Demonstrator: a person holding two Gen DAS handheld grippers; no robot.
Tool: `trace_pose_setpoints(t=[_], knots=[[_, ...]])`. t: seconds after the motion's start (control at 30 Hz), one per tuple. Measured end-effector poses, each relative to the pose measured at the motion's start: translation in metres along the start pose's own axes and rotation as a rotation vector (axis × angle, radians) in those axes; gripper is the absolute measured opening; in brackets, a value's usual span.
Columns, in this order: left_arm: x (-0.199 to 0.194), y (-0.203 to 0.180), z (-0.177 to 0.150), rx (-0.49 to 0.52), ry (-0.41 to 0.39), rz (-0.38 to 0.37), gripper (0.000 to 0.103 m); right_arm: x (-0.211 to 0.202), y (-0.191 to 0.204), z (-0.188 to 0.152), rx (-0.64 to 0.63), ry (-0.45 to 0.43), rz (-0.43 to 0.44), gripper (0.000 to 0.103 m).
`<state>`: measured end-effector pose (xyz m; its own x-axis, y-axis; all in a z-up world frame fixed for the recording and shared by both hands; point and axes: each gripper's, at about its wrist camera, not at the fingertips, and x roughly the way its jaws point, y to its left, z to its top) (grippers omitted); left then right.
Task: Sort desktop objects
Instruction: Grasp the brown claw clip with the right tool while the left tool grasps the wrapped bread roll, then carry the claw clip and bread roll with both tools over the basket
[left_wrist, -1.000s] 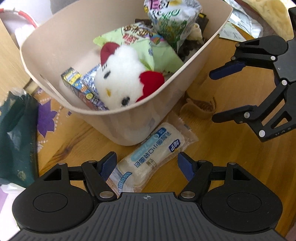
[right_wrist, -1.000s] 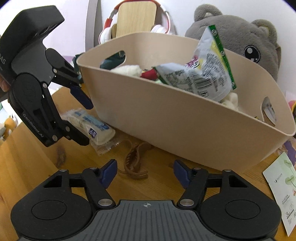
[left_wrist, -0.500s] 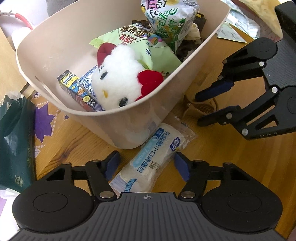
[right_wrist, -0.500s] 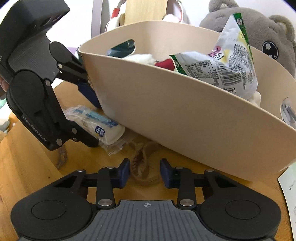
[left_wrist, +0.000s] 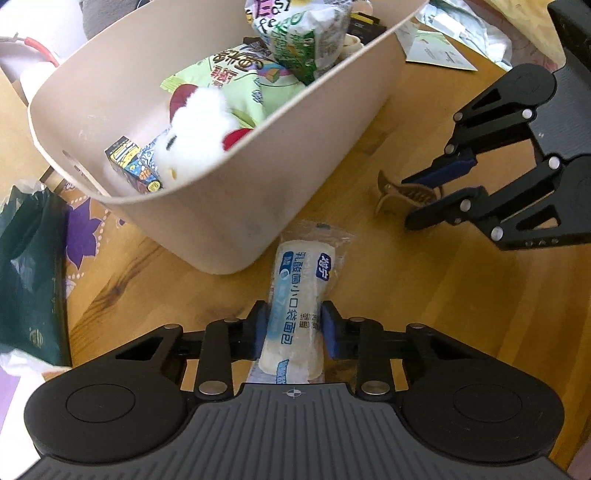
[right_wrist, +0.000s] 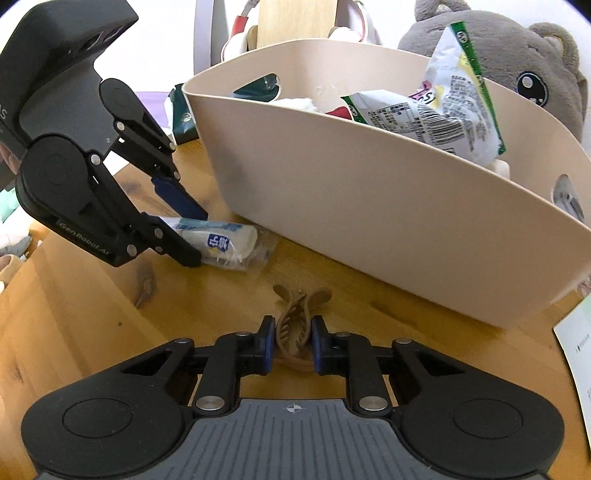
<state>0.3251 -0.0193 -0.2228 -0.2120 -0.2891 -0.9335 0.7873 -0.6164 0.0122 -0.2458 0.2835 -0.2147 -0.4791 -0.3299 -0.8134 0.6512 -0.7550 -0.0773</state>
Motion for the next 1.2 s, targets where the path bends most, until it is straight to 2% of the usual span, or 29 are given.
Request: trace_pose_setpoints(t=[0.2,0.53,0.7,1.07,1.2], knots=[[-0.015,-0.021,-0.018,-0.003,-0.004,-0.013,0.029,-0.022,0.001,-0.01,0.006,-0.023,-0.009,0.019],[-0.047,-0.047,-0.024,0.001,-0.049,-0.006,0.029,-0.06,-0.015,-0.017,0.019,-0.052,-0.026,0.019],[-0.068,-0.051,-0.026,-0.005,-0.088,0.015,0.029,-0.085,-0.007,-0.038,0.041,-0.073,-0.049,0.019],[-0.121,-0.05,-0.013,-0.003,-0.189,0.091,0.029,-0.127,-0.027,-0.029,0.04,-0.15,-0.117,0.019],[-0.135,-0.043,-0.005,-0.025,-0.223,0.111,0.029,-0.143,-0.041,-0.019,0.065,-0.203,-0.132,0.019]])
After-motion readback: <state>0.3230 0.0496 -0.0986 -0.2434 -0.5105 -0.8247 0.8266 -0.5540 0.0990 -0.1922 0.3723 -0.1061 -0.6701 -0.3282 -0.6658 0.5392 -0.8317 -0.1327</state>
